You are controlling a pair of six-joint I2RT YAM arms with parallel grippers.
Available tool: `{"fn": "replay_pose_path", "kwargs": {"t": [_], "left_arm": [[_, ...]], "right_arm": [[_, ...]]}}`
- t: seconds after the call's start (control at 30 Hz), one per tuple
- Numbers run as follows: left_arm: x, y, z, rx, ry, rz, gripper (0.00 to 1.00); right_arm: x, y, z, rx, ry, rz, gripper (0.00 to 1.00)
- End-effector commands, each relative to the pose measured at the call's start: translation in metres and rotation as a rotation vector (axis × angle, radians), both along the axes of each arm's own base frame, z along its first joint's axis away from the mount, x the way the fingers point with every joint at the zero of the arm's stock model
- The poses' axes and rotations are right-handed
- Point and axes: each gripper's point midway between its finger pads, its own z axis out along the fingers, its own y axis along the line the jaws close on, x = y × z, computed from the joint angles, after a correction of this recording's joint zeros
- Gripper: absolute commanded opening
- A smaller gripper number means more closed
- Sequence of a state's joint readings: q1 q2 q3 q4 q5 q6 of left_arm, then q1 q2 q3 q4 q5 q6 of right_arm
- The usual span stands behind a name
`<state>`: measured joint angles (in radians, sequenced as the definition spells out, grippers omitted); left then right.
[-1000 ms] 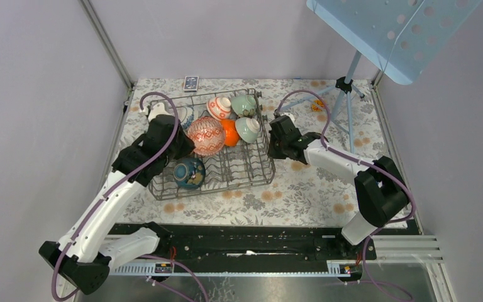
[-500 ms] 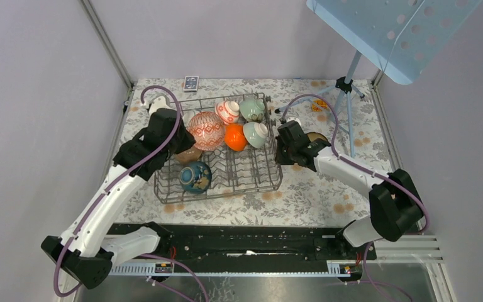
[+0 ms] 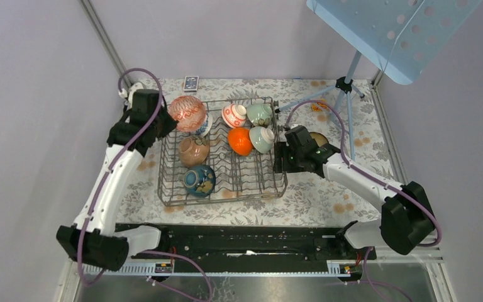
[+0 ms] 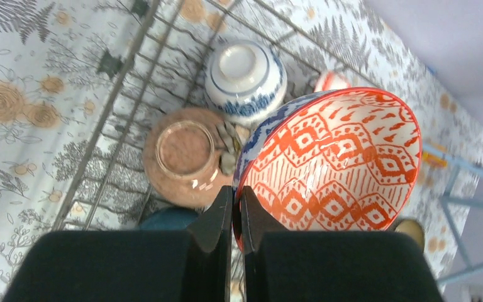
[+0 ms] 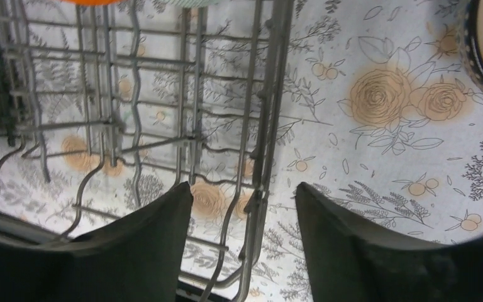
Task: Unload the bowls from the dish rack
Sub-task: Move the dish rack to the center of the board, then place the bowl at the center of the board.
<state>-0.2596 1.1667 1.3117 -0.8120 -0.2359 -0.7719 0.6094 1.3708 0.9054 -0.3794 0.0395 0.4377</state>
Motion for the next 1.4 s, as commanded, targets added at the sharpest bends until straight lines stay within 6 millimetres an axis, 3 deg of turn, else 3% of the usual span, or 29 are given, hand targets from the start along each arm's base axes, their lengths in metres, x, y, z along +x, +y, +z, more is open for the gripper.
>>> {"fn": "replay_pose_path", "kwargs": {"t": [0.0, 0.1, 0.33, 0.63, 0.87, 1.0, 1.37], "left_arm": [[0.046, 0.019, 0.049, -0.129, -0.144, 0.064, 0.0], [0.071, 0.053, 0.055, -0.137, -0.16, 0.162, 0.0], [0.108, 0.155, 0.021, -0.217, -0.123, 0.433, 0.0], [0.12, 0.223, -0.03, -0.295, -0.117, 0.644, 0.0], [0.125, 0.235, -0.091, -0.298, 0.002, 0.671, 0.0], [0.126, 0.233, -0.122, -0.312, 0.056, 0.664, 0.0], [0.121, 0.243, -0.168, -0.277, 0.139, 0.694, 0.0]], "right_arm": [[-0.003, 0.012, 0.038, 0.087, -0.03, 0.042, 0.8], [-0.002, 0.012, 0.052, 0.11, -0.062, 0.034, 0.89], [-0.014, 0.007, 0.075, 0.19, -0.138, 0.026, 0.92], [-0.035, 0.005, 0.114, 0.3, -0.223, 0.076, 0.89], [-0.04, 0.001, 0.131, 0.325, -0.268, 0.078, 0.89], [-0.038, 0.0, 0.128, 0.31, -0.268, 0.078, 0.88], [-0.035, 0.005, 0.114, 0.304, -0.231, 0.08, 0.88]]}}
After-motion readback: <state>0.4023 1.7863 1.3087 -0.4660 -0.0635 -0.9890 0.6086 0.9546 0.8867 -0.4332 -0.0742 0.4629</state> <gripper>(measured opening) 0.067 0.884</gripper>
